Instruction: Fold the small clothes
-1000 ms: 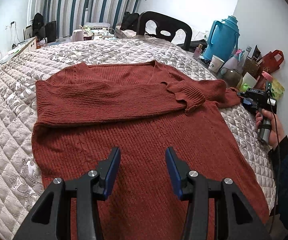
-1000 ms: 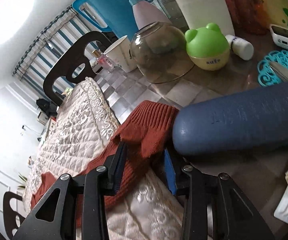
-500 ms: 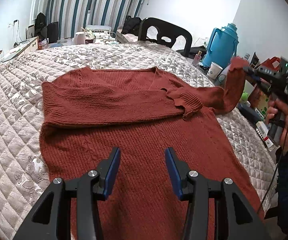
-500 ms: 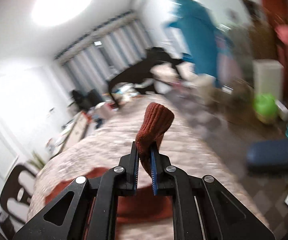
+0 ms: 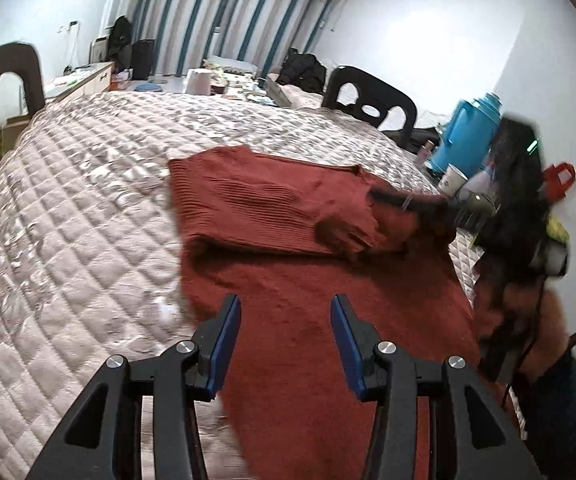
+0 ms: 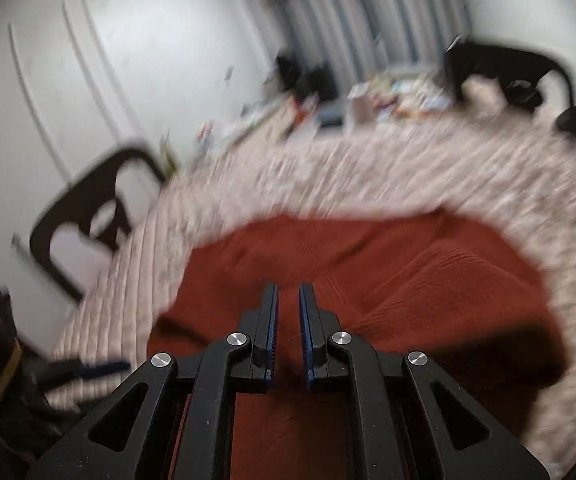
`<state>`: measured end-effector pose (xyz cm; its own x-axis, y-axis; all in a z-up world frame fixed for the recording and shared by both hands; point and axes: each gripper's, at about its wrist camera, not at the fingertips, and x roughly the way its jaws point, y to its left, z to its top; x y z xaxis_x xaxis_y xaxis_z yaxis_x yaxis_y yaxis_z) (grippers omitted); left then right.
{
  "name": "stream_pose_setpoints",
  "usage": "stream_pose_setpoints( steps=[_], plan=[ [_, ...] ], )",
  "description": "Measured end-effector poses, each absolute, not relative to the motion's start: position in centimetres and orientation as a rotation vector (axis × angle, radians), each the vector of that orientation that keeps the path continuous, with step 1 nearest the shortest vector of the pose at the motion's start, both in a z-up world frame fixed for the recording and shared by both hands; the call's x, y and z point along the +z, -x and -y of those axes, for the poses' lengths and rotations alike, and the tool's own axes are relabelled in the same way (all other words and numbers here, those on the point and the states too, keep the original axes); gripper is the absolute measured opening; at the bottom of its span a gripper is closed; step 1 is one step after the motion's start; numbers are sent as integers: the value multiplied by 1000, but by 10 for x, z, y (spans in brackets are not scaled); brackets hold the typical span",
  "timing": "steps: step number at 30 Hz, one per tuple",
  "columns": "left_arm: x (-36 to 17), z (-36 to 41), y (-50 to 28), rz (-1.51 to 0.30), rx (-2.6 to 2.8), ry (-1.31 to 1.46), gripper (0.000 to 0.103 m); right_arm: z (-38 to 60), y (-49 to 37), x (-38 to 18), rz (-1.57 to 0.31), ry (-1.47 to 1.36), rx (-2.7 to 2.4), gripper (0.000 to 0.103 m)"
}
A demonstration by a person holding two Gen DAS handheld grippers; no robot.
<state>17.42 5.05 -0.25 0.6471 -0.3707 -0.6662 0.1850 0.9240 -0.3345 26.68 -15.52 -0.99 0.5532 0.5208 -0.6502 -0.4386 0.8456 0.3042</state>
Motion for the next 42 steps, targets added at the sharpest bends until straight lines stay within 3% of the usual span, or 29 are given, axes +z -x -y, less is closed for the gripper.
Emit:
stream_pose_setpoints(
  steps=[3,6,14,23,26,27,28,29,37,42],
  plan=[
    [-2,-59,-180,-810,-307,265,50,144,-268,-33,-900,-92,591,18],
    [1,-63,-184,-798,-323,287,60,158,-255,-23,-862,-96,619,19],
    [-1,-19,-237,-844,-467,324,60,217,-225,13,-742,-197,512,19],
    [-21,42,-296,-898,-500,119,60,257,-209,2,-754,-262,432,19],
    [-29,59,-297,-909,-523,30,50,267,-210,-2,-759,-290,413,19],
    [-27,62,-295,-898,-526,8,40,270,-211,-3,-760,-300,410,19],
    [-25,63,-294,-896,-533,4,20,271,-211,-4,-761,-305,408,19],
    [-20,62,-292,-894,-542,14,14,272,-211,-5,-761,-307,406,19],
    [33,-11,-268,-665,-413,192,14,273,-208,-5,-750,-305,409,19],
    [4,-53,-267,-749,-311,272,15,269,-218,-19,-814,-294,403,19]
  ],
)
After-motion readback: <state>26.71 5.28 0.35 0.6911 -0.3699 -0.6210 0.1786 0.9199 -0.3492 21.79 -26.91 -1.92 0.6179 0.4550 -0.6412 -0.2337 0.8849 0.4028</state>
